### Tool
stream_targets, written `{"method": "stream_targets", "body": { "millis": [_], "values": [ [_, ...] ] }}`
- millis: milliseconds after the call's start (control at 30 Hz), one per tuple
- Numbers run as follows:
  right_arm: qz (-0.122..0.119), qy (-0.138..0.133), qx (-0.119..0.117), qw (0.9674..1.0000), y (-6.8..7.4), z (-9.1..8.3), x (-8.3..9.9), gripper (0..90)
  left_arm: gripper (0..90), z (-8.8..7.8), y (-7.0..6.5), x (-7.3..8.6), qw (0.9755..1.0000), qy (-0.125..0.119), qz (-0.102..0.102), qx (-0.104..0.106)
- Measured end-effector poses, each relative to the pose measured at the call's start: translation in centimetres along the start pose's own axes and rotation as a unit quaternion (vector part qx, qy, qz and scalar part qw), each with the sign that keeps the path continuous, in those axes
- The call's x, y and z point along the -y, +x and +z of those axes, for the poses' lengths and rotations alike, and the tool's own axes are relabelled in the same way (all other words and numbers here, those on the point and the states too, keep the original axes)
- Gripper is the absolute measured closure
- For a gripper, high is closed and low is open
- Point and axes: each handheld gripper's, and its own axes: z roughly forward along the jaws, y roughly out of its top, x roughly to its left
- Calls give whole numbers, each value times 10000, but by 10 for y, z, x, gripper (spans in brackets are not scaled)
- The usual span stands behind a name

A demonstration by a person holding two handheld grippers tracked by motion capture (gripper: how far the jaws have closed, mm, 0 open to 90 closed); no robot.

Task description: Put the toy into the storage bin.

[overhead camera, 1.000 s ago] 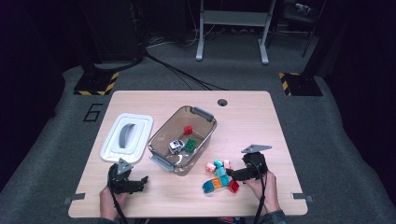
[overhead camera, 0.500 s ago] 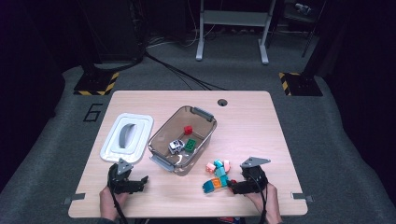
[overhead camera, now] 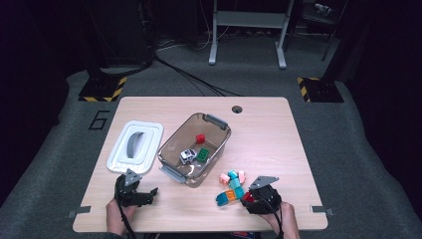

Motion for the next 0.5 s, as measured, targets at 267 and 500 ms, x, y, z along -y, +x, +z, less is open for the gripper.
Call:
{"method": "stream_targets", "body": {
  "millis": [267, 500],
  "values": [
    [90, -34, 97, 9999, -3, -1, 2, 588, 58, 0, 0, 0, 10000, -3, 1, -4],
    [292, -348, 277, 9986, -10, -9, 3, 589, 58, 0, 0, 0, 10000, 15, 11, 4]
  ]
}}
